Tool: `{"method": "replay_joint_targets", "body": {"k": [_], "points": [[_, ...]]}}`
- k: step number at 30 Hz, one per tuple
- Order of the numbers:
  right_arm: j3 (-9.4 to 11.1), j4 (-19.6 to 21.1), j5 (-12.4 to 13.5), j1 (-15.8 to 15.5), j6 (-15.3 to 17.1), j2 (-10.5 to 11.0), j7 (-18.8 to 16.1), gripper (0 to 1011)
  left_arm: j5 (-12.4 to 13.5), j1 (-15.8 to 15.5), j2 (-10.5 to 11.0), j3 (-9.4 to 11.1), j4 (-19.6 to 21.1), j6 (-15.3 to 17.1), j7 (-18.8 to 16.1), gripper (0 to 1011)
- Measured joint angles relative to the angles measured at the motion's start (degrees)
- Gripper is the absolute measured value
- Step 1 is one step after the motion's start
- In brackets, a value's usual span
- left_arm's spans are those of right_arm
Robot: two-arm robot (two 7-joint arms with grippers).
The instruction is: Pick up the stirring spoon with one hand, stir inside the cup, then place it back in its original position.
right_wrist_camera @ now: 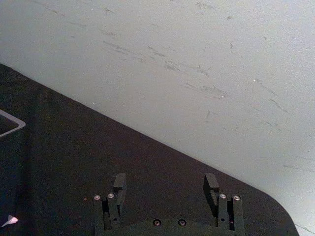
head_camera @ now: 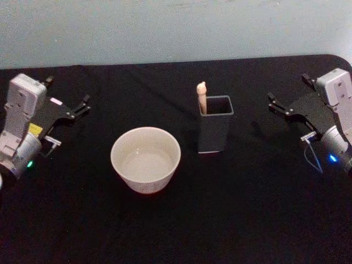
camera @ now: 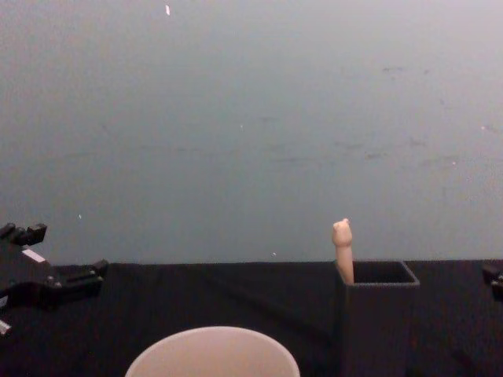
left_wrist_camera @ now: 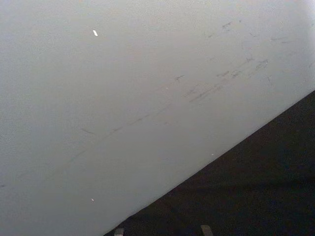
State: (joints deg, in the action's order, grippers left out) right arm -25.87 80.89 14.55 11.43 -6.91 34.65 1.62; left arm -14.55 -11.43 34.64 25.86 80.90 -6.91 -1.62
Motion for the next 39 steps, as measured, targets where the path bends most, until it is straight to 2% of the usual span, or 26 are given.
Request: {"method": "replay_joint_targets", "body": {"k": [39], "points": [[0.0, 0.0, 0.0, 0.0, 0.0, 0.0, 0.0, 1002, 0.0, 0.0, 0.0, 0.0, 0.0, 0.0, 0.0, 1001]]}}
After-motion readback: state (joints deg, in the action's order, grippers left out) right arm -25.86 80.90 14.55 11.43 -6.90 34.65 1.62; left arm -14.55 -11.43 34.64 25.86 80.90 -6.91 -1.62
